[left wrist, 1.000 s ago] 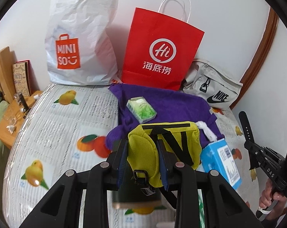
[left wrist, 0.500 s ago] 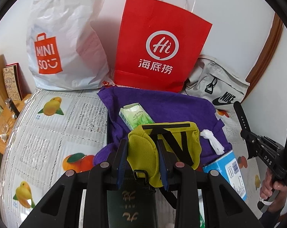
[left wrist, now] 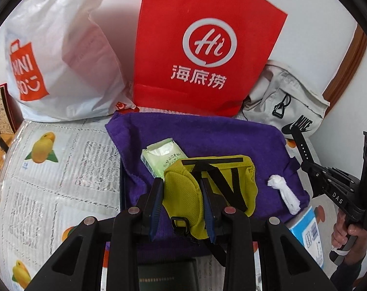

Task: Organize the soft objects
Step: 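Lower the yellow bag onto the towel and open the left tool while the right tool releases the stick, then move both tools back toward the items beside the dark green box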

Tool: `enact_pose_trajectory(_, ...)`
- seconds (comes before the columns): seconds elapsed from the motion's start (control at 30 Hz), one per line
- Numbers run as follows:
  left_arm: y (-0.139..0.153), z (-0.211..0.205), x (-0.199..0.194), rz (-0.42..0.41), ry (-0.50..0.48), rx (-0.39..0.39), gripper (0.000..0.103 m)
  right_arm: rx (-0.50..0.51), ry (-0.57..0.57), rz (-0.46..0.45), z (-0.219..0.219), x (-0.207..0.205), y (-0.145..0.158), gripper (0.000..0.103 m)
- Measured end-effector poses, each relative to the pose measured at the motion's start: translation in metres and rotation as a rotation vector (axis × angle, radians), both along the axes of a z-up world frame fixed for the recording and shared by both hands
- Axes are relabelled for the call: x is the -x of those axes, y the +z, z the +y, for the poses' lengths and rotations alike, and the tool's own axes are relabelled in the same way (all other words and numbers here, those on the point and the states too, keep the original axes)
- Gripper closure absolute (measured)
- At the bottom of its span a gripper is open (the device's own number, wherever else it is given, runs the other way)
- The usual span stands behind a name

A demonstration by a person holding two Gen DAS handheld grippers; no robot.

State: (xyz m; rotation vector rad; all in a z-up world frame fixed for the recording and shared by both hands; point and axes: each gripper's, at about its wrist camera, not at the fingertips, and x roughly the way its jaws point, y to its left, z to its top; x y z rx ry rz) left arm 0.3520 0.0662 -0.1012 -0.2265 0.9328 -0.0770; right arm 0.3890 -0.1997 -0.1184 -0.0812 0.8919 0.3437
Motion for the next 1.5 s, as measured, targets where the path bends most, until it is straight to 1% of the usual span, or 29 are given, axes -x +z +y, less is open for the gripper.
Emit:
enact_pose_trajectory(0.17,-0.015,0.001,-0.011,0.032,-0.010,-0.018,0.074,0.027,0.009,0.033,0.000,-0.013,-0.012,0.100)
enact_pose_trajectory(0.23,-0.022,0.001,-0.014,0.046,-0.013,-0.015,0.074,0.005,0.012,0.065,-0.003,-0.019,-0.018,0.100)
enact_pose_trajectory(0.33,-0.027,0.001,-0.017,0.064,-0.008,-0.006,0.074,0.022,0.011,0.091,-0.004,-0.025,-0.026,0.100)
enact_pose_trajectory(0.6,-0.035,-0.003,-0.023,0.085,-0.019,-0.019,0.074,0.049,0.023,0.153,-0.001,-0.032,-0.047,0.100)
enact_pose_trajectory(0.67,-0.036,-0.001,-0.025,0.094,-0.015,-0.011,0.074,0.047,0.023,0.168,-0.001,-0.032,-0.050,0.100)
enact_pose_trajectory(0.83,-0.036,0.000,-0.025,0.103,-0.010,-0.020,0.071,0.046,0.016,0.164,-0.003,-0.031,-0.049,0.099)
enact_pose_trajectory(0.87,-0.035,0.000,-0.025,0.107,-0.009,-0.022,0.071,0.044,0.018,0.161,-0.003,-0.031,-0.048,0.097)
enact_pose_trajectory(0.9,-0.035,-0.001,-0.025,0.108,-0.008,-0.027,0.071,0.038,0.021,0.159,-0.003,-0.029,-0.046,0.092)
enact_pose_trajectory(0.93,-0.034,-0.001,-0.024,0.113,-0.004,-0.032,0.067,0.035,0.022,0.159,-0.002,-0.028,-0.044,0.087)
enact_pose_trajectory(0.97,-0.032,-0.001,-0.023,0.123,0.005,-0.038,0.058,0.032,0.024,0.153,-0.002,-0.026,-0.041,0.078)
enact_pose_trajectory(1.03,-0.028,-0.001,-0.019,0.115,0.009,-0.047,0.054,0.032,0.028,0.132,-0.003,-0.019,-0.034,0.066)
enact_pose_trajectory(1.13,-0.018,0.000,-0.007,0.101,0.019,-0.060,0.053,0.015,0.027,0.095,-0.005,-0.007,-0.019,0.065)
enact_pose_trajectory(1.2,-0.010,0.002,0.004,0.096,0.029,-0.065,0.050,-0.005,0.023,0.079,-0.007,0.005,-0.008,0.062)
enact_pose_trajectory(1.23,-0.007,0.002,0.009,0.090,0.032,-0.068,0.048,-0.015,0.022,0.072,-0.008,0.011,-0.004,0.060)
enact_pose_trajectory(1.3,0.002,0.003,0.024,0.070,0.045,-0.075,0.045,-0.032,0.018,0.043,-0.008,0.028,0.008,0.049)
enact_pose_trajectory(1.37,0.010,0.005,0.041,0.050,0.055,-0.062,0.044,-0.029,0.005,0.007,-0.007,0.044,0.017,0.044)
enact_pose_trajectory(1.43,0.016,0.005,0.055,0.037,0.060,-0.050,0.044,-0.033,0.008,-0.013,-0.007,0.065,0.025,0.044)
enact_pose_trajectory(1.5,0.020,0.004,0.073,0.024,0.065,-0.056,0.044,-0.052,0.011,-0.014,-0.006,0.084,0.028,0.044)
